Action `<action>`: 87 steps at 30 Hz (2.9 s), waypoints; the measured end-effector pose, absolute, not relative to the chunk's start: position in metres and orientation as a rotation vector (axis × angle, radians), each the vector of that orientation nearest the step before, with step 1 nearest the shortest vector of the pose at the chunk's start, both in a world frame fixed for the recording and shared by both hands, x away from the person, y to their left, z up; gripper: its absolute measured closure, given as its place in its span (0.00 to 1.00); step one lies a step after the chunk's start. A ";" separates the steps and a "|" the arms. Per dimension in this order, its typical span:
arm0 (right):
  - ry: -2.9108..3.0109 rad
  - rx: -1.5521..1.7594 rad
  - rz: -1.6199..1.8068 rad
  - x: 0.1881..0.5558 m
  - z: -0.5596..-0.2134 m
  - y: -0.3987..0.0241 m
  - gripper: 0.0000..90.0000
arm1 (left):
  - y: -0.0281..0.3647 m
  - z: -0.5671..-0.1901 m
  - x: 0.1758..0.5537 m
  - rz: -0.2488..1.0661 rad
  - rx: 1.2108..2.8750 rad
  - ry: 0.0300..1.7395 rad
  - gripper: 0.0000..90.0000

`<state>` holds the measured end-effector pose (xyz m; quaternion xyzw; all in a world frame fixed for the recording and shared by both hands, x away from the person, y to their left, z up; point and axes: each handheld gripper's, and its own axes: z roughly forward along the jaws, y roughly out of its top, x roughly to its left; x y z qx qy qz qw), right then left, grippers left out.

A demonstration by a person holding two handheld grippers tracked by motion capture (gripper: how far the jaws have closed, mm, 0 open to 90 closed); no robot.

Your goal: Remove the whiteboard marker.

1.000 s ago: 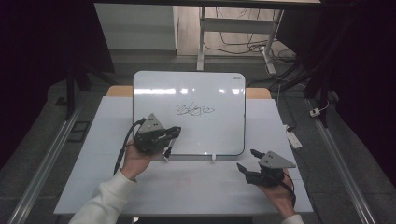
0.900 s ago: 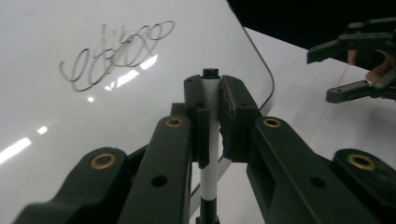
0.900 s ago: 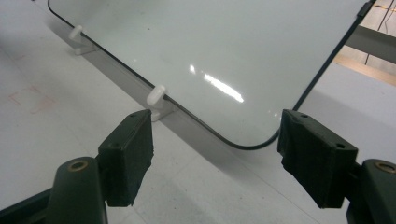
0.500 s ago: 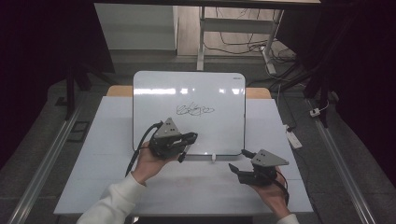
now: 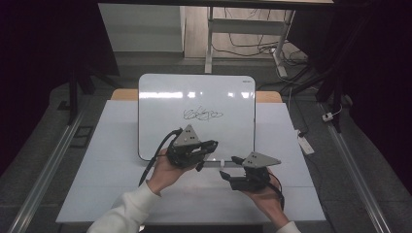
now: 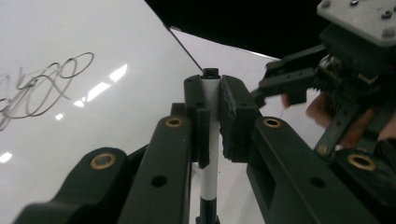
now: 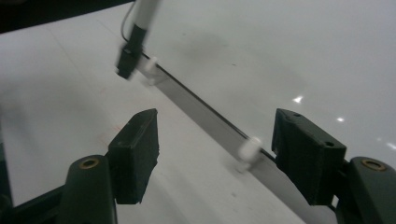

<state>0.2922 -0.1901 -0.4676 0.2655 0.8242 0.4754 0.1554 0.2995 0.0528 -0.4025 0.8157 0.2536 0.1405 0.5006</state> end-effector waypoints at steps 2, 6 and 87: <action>2.378 0.759 1.368 0.292 -0.468 -0.182 0.37 | 0.051 -0.403 0.300 0.340 1.973 0.611 0.90; 2.398 0.774 1.389 0.291 -0.467 -0.171 0.41 | 0.042 -0.406 0.300 0.346 1.981 0.605 0.90; 2.228 0.921 1.551 0.310 -0.460 -0.185 0.86 | 0.217 -0.490 0.242 0.383 2.014 1.048 0.37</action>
